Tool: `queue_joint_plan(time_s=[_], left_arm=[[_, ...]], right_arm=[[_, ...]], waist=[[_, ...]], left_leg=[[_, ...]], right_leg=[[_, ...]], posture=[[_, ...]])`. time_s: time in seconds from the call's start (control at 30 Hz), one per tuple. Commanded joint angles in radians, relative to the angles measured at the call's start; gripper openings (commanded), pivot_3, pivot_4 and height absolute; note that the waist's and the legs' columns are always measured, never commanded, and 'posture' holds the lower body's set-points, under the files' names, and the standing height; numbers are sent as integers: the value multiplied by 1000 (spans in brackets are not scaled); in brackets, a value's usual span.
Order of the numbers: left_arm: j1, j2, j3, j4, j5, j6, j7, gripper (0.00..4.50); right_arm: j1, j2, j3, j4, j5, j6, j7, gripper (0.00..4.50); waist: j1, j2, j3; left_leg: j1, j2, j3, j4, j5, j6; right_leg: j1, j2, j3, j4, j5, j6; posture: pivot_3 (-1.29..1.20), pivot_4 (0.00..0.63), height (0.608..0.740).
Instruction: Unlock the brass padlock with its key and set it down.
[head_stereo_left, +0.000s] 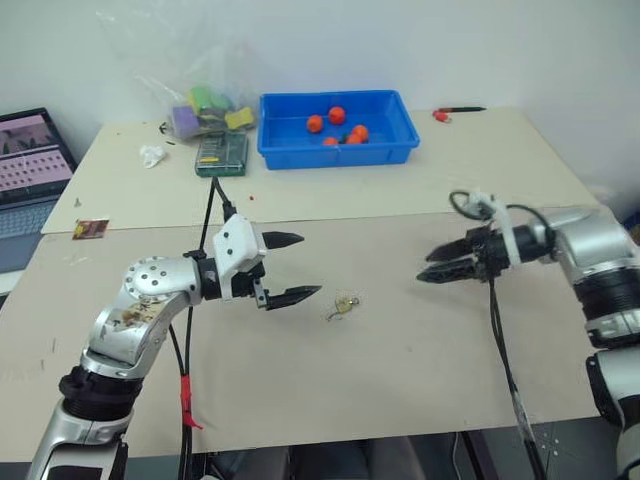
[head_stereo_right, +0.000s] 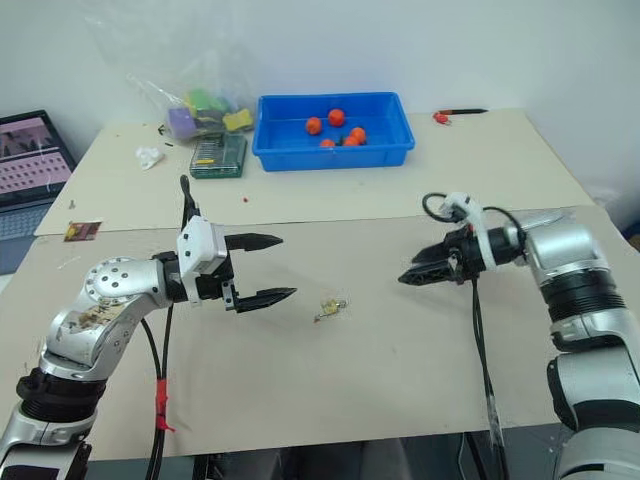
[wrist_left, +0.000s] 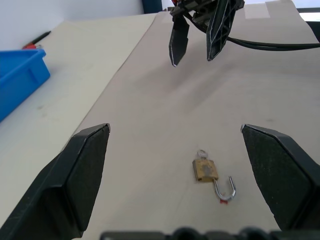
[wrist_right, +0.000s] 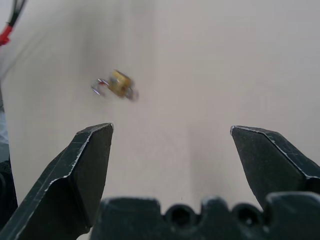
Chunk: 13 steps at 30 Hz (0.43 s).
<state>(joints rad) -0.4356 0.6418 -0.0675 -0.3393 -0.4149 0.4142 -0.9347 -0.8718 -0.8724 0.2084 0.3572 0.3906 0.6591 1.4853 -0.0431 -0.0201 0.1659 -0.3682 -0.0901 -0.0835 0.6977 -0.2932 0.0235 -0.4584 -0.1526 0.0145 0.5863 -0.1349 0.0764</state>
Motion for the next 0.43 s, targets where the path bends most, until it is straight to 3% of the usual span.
queue_joint_plan(time_s=[0.03, 0.17, 0.43], left_arm=[[-34, 4, 23, -5, 2, -6, 11, 4500], [-43, 4, 53, -4, -30, 41, 28, 4500], [-25, 9, 134, 8, -82, 128, 82, 4500]], right_arm=[[68, -7, -104, -311, 70, -36, -34, 4477], [127, 34, -167, -437, 107, 7, -144, 4477], [198, 80, -214, -472, 117, -19, -254, 4477]], waist=[[1, 0, 0], [7, 0, 0], [27, 0, 0]], left_leg=[[1, 0, 0, 0, 0, 0], [0, 1, 0, 1, -1, 1], [0, 0, 1, 2, 0, -1]], right_leg=[[0, 1, 0, 0, 0, -1], [0, 1, 1, 0, 1, -1], [0, 2, 1, 0, 1, -2]], posture=[[0, 150, 740], [0, 150, 740], [0, 150, 740]])
